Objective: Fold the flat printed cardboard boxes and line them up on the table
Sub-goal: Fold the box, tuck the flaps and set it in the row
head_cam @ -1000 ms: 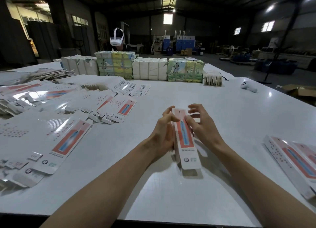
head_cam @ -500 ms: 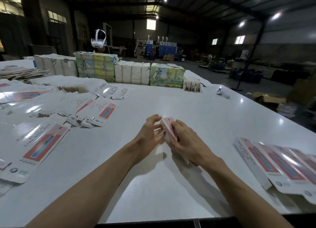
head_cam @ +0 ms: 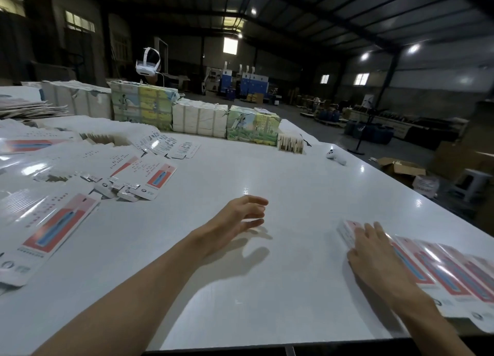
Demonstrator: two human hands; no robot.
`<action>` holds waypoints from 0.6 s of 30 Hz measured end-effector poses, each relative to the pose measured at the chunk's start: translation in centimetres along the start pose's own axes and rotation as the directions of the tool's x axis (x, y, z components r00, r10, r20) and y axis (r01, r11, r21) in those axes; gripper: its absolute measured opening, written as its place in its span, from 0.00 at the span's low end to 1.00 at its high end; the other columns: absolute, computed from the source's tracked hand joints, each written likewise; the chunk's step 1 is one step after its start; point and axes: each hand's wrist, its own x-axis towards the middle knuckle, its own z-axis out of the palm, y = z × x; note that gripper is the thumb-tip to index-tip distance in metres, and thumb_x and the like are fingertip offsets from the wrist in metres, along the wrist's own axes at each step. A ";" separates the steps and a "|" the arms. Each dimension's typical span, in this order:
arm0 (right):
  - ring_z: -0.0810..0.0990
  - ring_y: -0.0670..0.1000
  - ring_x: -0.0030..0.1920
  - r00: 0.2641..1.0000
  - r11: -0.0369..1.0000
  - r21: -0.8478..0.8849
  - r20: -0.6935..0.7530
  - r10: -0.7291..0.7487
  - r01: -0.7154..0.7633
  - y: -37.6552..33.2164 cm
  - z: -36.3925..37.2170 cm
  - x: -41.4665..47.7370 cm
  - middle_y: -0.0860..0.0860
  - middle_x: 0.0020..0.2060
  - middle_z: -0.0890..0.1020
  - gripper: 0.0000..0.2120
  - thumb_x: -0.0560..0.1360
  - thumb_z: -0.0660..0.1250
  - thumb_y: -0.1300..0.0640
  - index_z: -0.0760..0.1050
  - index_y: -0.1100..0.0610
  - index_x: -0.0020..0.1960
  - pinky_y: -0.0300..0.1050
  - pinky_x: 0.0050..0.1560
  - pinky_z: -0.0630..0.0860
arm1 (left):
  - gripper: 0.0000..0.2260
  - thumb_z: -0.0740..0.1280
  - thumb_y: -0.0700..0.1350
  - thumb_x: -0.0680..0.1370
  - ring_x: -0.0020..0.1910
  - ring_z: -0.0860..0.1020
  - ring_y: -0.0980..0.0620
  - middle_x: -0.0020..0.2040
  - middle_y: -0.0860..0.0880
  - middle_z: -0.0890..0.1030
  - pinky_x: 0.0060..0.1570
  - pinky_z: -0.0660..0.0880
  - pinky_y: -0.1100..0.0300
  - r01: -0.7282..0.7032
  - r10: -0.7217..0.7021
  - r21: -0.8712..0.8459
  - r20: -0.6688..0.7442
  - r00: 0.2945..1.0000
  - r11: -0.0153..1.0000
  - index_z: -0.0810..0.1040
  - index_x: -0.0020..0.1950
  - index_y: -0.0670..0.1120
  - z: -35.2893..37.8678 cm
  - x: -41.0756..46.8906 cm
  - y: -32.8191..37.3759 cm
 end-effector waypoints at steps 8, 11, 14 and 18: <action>0.61 0.54 0.80 0.998 0.997 -0.074 -0.054 -0.022 0.018 -0.2 -2.4 -0.8 0.52 0.78 0.64 0.24 0.85 0.61 0.53 0.61 0.56 0.79 0.52 0.79 0.63 | 0.11 0.65 0.39 0.83 0.50 0.84 0.50 0.50 0.45 0.86 0.52 0.79 0.63 0.029 -0.033 0.155 0.019 0.999 0.987 0.84 0.62 0.43 0.2 -0.4 0.0; 0.61 0.53 0.79 0.983 0.988 0.047 -0.123 -0.139 0.146 -4.2 -3.0 0.2 0.52 0.79 0.65 0.24 0.85 0.62 0.52 0.63 0.57 0.79 0.51 0.75 0.66 | 0.11 0.63 0.37 0.83 0.48 0.84 0.49 0.49 0.45 0.85 0.51 0.79 0.62 -0.002 0.000 0.183 0.008 1.000 0.983 0.83 0.61 0.42 0.2 -0.5 0.1; 0.68 0.53 0.74 0.948 0.955 0.102 -0.187 -0.258 0.280 -9.4 -3.0 2.1 0.52 0.74 0.71 0.21 0.85 0.61 0.52 0.69 0.56 0.76 0.52 0.67 0.72 | 0.12 0.63 0.36 0.82 0.44 0.82 0.50 0.46 0.46 0.84 0.45 0.78 0.62 -0.047 0.059 0.217 -0.048 0.997 0.975 0.85 0.58 0.44 0.4 -0.6 -0.1; 0.76 0.53 0.63 0.890 0.894 0.132 -0.236 -0.391 0.428 -16.3 -2.2 4.1 0.52 0.62 0.79 0.14 0.84 0.62 0.53 0.75 0.56 0.66 0.52 0.58 0.78 | 0.13 0.62 0.39 0.78 0.36 0.76 0.51 0.41 0.50 0.84 0.39 0.72 0.58 -0.091 0.176 0.338 -0.232 0.957 0.937 0.86 0.47 0.49 0.6 -0.6 -0.1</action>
